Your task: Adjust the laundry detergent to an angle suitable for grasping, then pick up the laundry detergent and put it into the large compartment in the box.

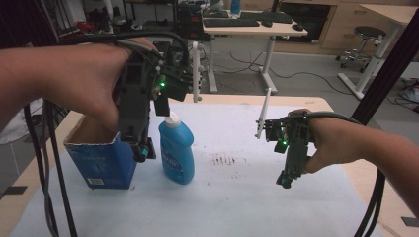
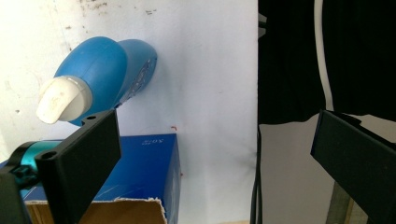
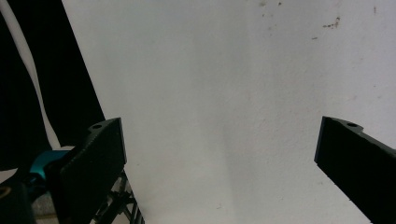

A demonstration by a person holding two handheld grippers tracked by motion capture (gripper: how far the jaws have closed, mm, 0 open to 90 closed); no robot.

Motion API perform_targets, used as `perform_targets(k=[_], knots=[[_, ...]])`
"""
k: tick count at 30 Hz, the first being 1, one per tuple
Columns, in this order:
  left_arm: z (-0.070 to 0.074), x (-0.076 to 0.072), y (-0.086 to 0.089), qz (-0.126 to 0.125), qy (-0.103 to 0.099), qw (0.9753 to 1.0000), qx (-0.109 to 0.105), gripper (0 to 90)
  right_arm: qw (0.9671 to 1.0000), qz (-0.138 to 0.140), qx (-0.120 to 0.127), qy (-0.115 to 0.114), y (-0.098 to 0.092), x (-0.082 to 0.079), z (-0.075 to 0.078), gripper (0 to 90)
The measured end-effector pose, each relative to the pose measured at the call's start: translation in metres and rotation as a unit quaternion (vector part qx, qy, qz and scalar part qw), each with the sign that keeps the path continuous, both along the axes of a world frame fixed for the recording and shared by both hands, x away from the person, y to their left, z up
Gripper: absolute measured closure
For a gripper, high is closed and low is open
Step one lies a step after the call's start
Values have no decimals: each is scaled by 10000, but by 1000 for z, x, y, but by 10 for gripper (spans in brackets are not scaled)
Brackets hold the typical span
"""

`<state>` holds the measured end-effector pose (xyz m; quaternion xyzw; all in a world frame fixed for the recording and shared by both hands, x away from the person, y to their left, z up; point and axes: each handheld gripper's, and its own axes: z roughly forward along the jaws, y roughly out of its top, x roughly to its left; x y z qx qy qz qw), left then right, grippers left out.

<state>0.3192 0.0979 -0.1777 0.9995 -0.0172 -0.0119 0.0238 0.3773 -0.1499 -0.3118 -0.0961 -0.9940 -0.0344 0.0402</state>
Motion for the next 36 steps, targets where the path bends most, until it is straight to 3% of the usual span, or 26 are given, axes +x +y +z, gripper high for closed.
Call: perform_targets(k=[23, 29, 33, 36], knots=[[2, -4, 2, -26, -42, 10000, -15, 17, 9999, -66, 3, -110, -1, -1, 6, 11], [3, -5, 1, -155, -124, 9998, 3, 17, 9999, -77, 12, -140, -4, -4, 8, 11], [4, -4, -2, -288, -49, 9996, -35, 17, 9998, -91, 25, -155, -5, -6, 9, 11], [6, -1, -4, -439, -152, 9989, -96, 17, 9997, -136, 43, -189, -9, -8, 10, 11]])
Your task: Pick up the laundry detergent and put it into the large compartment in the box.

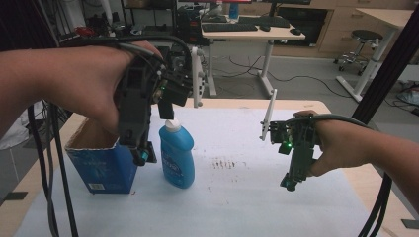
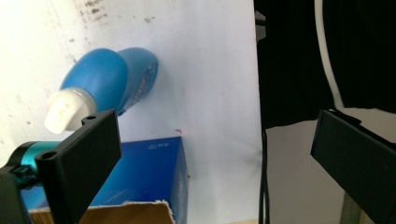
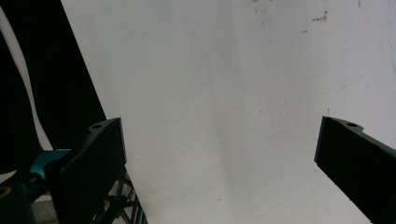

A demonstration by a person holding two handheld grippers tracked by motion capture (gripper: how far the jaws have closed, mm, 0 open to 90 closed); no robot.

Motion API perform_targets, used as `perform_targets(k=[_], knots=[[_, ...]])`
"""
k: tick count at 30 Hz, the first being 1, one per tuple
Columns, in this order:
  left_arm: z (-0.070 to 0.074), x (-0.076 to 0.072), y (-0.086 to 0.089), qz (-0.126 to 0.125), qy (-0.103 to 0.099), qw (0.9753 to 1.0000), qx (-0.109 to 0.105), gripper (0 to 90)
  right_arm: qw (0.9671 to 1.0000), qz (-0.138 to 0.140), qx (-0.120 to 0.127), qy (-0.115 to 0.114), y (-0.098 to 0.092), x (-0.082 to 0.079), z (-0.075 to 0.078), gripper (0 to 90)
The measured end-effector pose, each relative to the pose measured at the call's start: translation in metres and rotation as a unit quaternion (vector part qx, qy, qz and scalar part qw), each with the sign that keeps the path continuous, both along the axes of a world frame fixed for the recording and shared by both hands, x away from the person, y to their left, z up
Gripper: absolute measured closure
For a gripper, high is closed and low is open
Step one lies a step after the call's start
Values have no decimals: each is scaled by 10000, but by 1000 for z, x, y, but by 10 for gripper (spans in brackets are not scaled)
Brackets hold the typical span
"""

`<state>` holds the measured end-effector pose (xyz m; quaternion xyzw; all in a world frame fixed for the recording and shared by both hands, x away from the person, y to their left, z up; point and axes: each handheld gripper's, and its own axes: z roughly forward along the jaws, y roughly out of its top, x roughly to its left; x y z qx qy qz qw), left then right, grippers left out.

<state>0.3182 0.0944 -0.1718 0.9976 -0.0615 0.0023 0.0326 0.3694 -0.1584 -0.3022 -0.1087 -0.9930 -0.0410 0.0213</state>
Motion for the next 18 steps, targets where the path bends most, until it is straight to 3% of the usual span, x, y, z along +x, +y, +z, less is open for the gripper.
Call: perform_targets(k=[11, 18], knots=[[0, 24, 0, -380, -295, 9988, 14, 17, 9998, -183, -16, -48, -7, -5, -1, 11], [-8, 44, 5, -985, -372, 9944, -72, 17, 9996, -262, 10, -126, -6, -8, -3, 11]])
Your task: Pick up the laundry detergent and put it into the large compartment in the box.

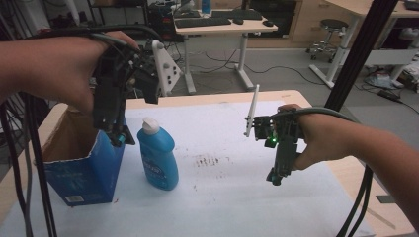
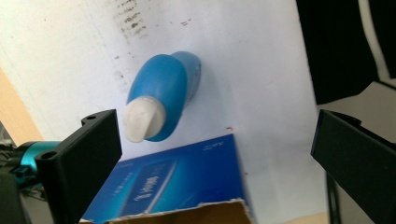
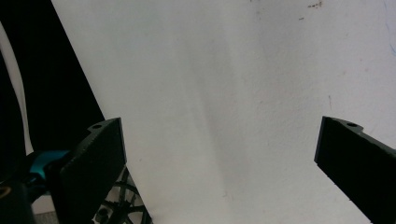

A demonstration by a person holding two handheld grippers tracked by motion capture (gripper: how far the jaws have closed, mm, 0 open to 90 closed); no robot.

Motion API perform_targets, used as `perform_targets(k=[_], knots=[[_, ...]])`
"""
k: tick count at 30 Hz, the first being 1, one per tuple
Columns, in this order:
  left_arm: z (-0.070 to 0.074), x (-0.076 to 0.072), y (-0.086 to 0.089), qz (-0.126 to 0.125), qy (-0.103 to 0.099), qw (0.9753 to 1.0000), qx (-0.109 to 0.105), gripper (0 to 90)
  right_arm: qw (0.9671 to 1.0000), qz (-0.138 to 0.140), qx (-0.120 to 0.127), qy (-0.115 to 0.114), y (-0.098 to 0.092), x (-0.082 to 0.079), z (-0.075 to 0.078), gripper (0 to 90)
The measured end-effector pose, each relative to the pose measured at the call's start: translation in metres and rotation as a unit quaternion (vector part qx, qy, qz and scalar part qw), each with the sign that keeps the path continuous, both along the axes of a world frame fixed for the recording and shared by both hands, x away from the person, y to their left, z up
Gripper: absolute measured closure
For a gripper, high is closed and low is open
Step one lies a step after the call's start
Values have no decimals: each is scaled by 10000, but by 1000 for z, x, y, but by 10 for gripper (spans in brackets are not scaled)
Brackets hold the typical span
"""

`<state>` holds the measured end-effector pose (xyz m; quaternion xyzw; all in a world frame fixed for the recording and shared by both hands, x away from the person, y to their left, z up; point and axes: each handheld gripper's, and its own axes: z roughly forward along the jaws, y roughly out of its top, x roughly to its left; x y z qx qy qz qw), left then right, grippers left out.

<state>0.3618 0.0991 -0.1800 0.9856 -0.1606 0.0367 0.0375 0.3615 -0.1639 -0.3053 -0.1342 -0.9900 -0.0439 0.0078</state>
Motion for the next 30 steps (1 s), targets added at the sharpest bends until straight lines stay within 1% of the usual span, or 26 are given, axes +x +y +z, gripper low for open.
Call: perform_targets(k=[1, 2, 3, 4, 6, 7, 8, 10, 17, 18, 19, 22, 23, 26, 27, 28, 29, 30], knots=[[-1, 3, 0, -32, 2, 10000, -26, 17, 10000, -27, -35, 26, 0, -1, 0, 10], [-3, 6, 1, -99, 12, 9999, -31, 17, 10000, 8, -38, 22, 0, -1, -2, 11], [-4, 8, 1, -158, 22, 9999, -38, 17, 10000, -49, -55, 34, 0, -2, -3, 11], [-6, 11, 1, -169, 44, 9998, -68, 17, 9999, -43, -102, 39, -1, -2, -3, 11], [-10, 15, 2, -221, 113, 9996, -107, 17, 9998, -146, -123, 35, -1, -4, -4, 11], [-13, 17, 2, -264, 147, 9995, -129, 17, 9999, -120, -116, 29, -2, -4, -4, 11], [-15, 19, 2, -302, 167, 9993, -120, 17, 9998, -180, -113, 26, -2, -5, -4, 11], [-21, 23, 2, -338, 226, 9991, -112, 17, 9997, -206, -122, 5, -3, -5, -4, 11], [-37, 36, 1, -363, 403, 9984, -157, 16, 9995, -285, -132, -12, -4, -6, -4, 11], [-40, 39, 1, -389, 440, 9981, -165, 17, 9997, -215, -151, -20, -4, -4, -4, 11], [-40, 39, 1, -389, 440, 9981, -165, 17, 9997, -215, -151, -20, -4, -4, -4, 11], [-48, 45, 0, -362, 527, 9978, -151, 17, 9995, -265, -185, 5, -2, -4, -5, 11], [-48, 45, 0, -362, 527, 9978, -151, 16, 9995, -265, -185, 5, -2, -4, -5, 11], [-60, 51, 0, -378, 594, 9975, -86, 17, 9996, -234, -186, -15, 0, -1, -6, 11], [-63, 52, 0, -380, 610, 9974, -66, 16, 9995, -294, -148, 21, 1, -1, -6, 11], [-65, 53, 0, -379, 616, 9974, -57, 17, 9995, -272, -177, 0, 1, 0, -6, 11], [-67, 55, 0, -373, 631, 9973, -44, 16, 9996, -173, -201, -34, 1, 2, -7, 11], [-69, 56, 0, -378, 616, 9974, -26, 16, 9994, -292, -184, 27, 2, 1, -7, 11]])
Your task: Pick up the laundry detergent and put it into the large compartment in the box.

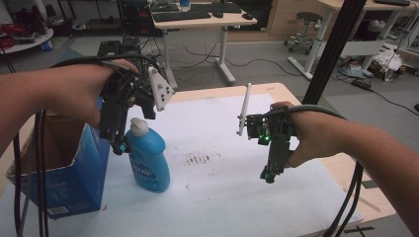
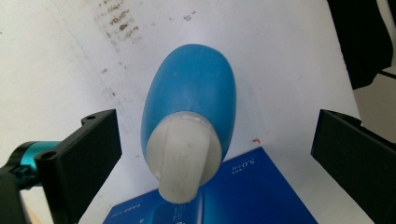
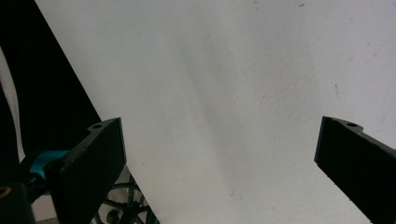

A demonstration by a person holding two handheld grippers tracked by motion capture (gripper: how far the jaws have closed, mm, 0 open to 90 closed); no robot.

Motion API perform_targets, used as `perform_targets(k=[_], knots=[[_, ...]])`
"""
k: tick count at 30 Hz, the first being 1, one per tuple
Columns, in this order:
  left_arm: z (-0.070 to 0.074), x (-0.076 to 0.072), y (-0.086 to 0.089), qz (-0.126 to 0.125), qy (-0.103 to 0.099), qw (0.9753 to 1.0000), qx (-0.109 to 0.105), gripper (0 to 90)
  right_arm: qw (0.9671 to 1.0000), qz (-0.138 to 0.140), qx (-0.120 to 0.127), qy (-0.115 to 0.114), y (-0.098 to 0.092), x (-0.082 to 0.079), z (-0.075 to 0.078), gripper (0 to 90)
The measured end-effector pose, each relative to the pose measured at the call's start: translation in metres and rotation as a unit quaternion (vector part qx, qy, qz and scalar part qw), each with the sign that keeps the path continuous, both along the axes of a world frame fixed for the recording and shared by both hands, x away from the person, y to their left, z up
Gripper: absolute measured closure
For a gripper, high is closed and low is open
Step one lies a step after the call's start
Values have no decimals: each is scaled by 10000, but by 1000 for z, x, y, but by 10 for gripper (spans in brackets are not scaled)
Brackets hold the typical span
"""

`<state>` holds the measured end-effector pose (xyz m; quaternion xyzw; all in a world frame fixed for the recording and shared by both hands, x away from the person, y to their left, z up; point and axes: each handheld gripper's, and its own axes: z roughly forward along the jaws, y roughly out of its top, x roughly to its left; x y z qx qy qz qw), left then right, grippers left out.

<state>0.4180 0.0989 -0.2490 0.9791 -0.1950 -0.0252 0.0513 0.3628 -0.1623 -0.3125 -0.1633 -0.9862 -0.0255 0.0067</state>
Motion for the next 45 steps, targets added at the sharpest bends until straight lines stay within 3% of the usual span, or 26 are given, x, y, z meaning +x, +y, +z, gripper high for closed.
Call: perform_targets(k=[12, 37, 45], knots=[[-19, 10, -3, -141, -139, 9997, 142, 16, 10000, -13, -20, 40, 4, 6, -6, 11], [-45, 6, -14, -328, -248, 9979, 510, 16, 10000, -42, 15, 38, 0, 5, -4, 11], [-50, 8, -14, -194, -253, 9975, 628, 17, 10000, -49, 25, 0, 1, 5, -3, 11]])
